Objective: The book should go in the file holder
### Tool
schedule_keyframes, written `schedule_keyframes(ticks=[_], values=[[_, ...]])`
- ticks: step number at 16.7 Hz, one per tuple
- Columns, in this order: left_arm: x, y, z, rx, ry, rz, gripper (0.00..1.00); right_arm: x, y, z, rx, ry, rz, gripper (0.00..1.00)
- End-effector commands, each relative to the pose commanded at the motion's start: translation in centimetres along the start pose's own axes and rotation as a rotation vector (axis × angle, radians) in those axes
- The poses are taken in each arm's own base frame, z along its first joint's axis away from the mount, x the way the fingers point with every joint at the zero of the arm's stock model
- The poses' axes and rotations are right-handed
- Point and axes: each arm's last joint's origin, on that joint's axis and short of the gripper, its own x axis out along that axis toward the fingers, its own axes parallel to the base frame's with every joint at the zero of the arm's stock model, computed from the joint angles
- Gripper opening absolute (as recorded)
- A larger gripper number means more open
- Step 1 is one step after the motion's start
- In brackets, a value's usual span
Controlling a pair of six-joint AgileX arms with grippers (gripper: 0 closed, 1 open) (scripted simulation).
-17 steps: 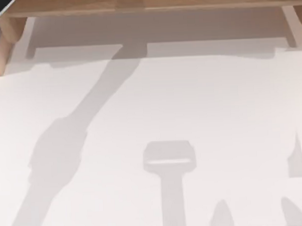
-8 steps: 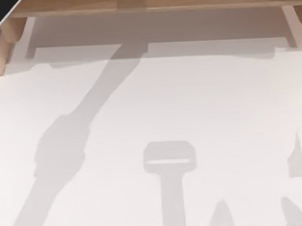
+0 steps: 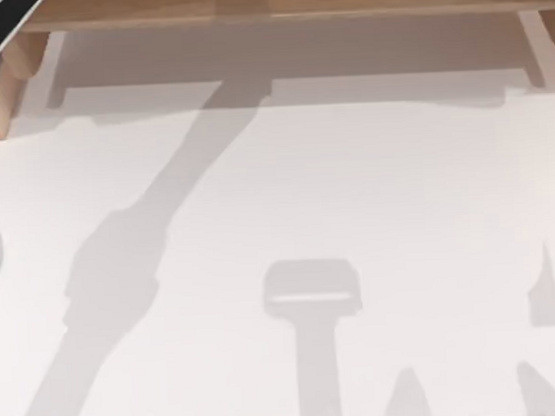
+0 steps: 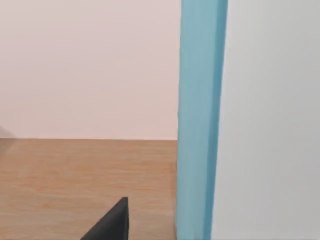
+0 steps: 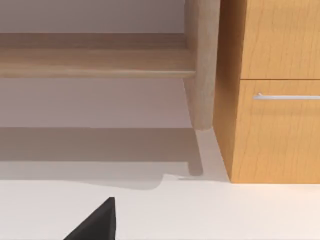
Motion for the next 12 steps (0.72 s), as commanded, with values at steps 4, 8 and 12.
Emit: schedule_keyframes(ticks=[4, 8, 12], values=[[0.0, 0.0, 0.0, 0.0, 0.0, 0.0, 0.47, 0.0, 0.0, 0.0, 0.0, 0.0, 0.0, 1.0], [0.0, 0.0, 0.0, 0.0, 0.0, 0.0, 0.17, 0.0, 0.0, 0.0, 0.0, 0.0, 0.0, 1.0], [0.0, 0.0, 0.0, 0.0, 0.0, 0.0, 0.0, 0.0, 0.0, 0.0, 0.0, 0.0, 0.0, 1.0]])
